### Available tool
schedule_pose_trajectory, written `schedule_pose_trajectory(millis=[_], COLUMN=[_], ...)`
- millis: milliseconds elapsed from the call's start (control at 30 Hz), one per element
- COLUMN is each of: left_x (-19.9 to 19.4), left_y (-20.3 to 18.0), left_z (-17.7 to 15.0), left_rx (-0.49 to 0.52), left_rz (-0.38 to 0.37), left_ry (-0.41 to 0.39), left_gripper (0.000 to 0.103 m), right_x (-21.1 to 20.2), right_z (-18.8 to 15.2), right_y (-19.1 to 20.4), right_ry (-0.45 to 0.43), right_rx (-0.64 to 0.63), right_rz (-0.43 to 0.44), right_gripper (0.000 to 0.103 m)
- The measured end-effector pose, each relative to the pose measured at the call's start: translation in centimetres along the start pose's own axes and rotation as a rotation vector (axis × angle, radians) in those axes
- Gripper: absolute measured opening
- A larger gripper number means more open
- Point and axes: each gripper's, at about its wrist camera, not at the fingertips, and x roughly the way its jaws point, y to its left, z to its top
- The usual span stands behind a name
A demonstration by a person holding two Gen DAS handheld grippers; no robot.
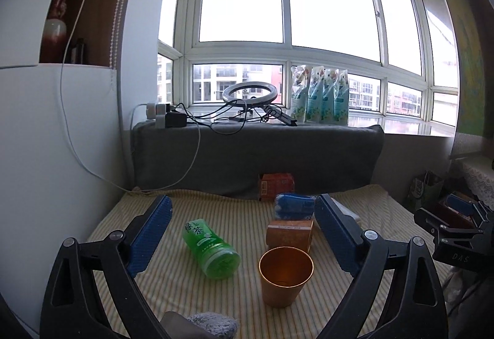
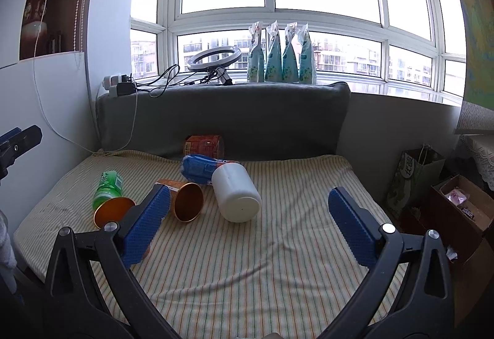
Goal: Flip cup upright
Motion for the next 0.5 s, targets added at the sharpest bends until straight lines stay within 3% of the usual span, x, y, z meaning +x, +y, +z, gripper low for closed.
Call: schedule_pose_trajectory(millis=[500], left_x=[0.9], left_y=[0.1], left_z=[-1.4], left_rx=[-0.019], left_rz=[-0.021], left_ry=[0.068], left_gripper=[0.093], right_x=[0.2], right_z=[-0.4], right_y=[0.4], right_ry=[0.0], right_rx=[-0.007], right_rz=[-0.027], right_gripper=[0.103])
